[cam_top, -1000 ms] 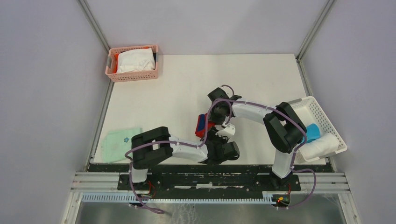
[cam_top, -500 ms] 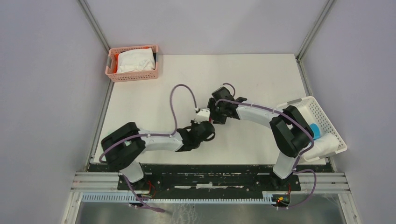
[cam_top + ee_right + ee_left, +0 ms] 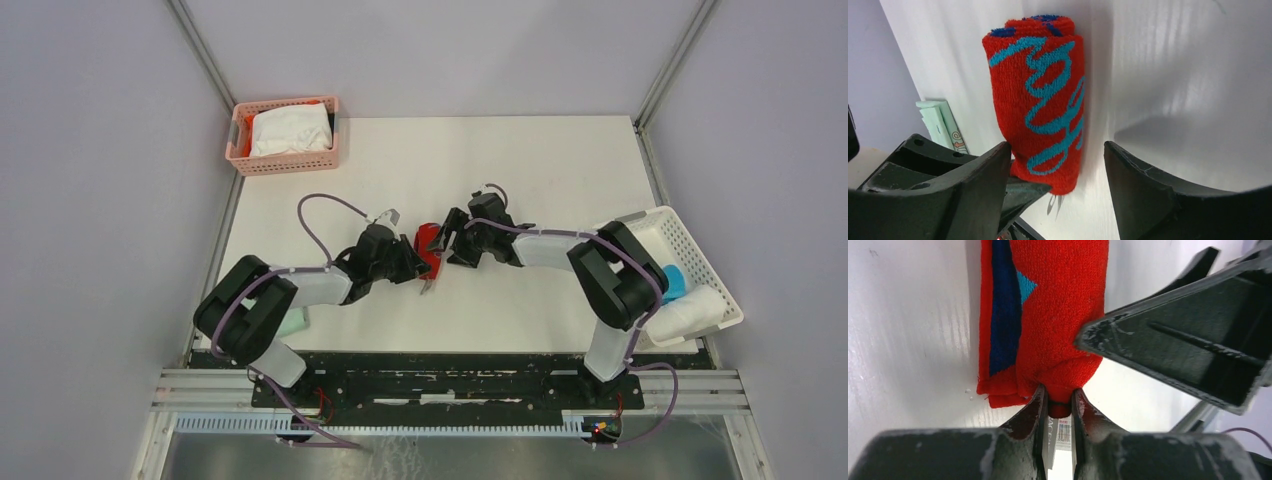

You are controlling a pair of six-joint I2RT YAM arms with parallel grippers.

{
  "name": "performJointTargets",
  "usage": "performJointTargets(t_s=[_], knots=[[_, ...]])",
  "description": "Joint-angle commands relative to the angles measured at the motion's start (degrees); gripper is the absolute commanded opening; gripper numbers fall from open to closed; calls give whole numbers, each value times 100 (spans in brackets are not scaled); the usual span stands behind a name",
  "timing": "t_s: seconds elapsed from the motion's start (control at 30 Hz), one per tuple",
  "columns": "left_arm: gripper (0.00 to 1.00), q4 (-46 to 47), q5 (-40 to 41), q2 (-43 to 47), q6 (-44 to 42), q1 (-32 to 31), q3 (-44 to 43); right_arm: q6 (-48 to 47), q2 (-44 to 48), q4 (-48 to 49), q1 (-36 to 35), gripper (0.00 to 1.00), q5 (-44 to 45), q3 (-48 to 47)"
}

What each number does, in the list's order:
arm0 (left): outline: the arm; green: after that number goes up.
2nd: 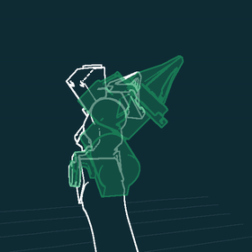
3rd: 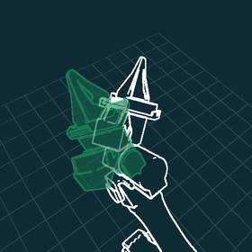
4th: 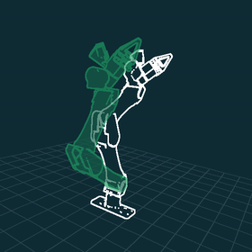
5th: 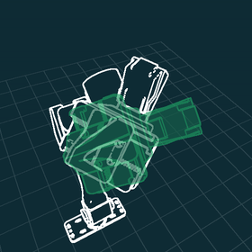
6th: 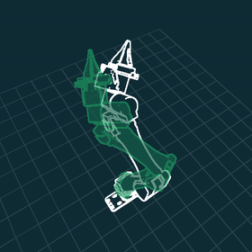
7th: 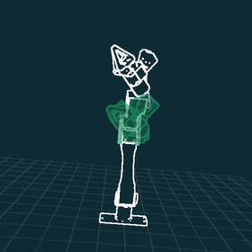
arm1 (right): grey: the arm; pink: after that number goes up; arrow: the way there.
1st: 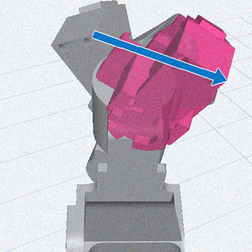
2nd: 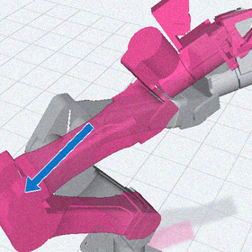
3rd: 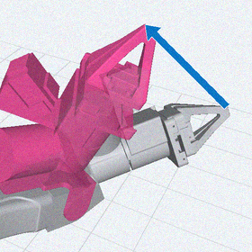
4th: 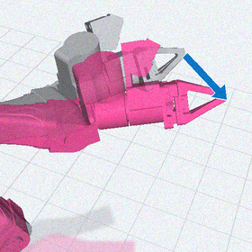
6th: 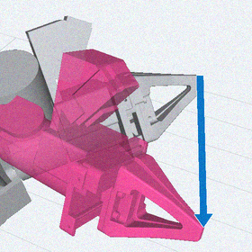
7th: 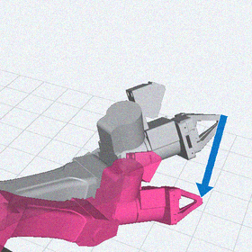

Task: Roll the towels
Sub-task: Roll the towel at the center of the board, then pick up the towel at the center of the board.

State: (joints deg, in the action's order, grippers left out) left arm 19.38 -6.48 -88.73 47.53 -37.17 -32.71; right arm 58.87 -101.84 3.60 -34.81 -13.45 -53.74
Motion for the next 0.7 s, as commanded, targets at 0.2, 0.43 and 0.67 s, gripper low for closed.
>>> performJointTargets(t_s=[0.2,0.43,0.67], knots=[[10,228,-1476,-645,939,608,455,477,-923,1549,49,77,-678,-176],[9,1327,-1754,-859,1812,1000,1219,626,-1167,2022,47,76,-1019,-7],[9,1942,-2023,-1099,2238,1217,1546,134,-1379,1295,10,73,-1080,-390]])
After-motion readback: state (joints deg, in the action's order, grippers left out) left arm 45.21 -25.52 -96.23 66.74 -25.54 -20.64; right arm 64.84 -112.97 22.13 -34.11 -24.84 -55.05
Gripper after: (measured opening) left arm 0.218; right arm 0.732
